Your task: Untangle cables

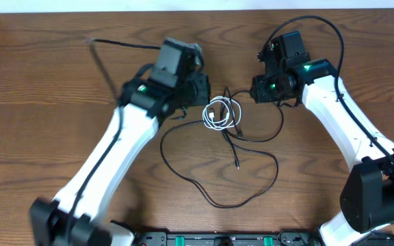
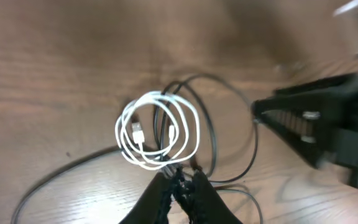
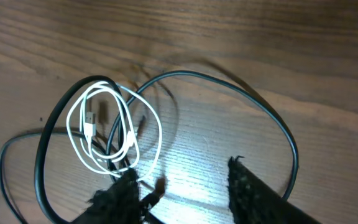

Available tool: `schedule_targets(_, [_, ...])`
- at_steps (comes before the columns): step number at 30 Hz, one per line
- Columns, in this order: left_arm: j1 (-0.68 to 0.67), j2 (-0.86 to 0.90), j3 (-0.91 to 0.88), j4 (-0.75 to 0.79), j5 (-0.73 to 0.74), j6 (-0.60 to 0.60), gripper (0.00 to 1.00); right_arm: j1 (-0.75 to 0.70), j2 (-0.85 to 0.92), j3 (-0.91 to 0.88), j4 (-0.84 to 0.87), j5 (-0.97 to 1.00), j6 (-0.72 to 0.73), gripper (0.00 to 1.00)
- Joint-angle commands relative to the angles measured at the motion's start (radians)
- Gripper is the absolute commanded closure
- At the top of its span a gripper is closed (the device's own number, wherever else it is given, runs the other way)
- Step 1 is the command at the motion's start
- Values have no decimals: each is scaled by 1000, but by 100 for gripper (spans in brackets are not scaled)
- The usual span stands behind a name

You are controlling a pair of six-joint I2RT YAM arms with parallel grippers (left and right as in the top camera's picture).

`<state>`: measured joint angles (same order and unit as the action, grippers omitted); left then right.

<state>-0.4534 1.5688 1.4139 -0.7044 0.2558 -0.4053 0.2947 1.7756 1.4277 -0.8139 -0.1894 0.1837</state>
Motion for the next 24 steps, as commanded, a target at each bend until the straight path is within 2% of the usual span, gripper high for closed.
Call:
schedule_targets(1, [3,79,4,-6,65,6,83,-3,3,16,-2,4,3,52])
schedule_targets(6, [3,193,4,-11,73,56,53,-3,3,16,-2,4,3,45])
schedule_targets(8, [5,229,4,-14,73,78,47,-3,3,16,-2,4,3,43])
schedule_targets(15, [23,330,4,3,72,163,45,-3,3,16,-8,4,3,40])
schedule_targets(24, [71,428,4,83,66,167,45,-3,3,16,-17,4,3,38])
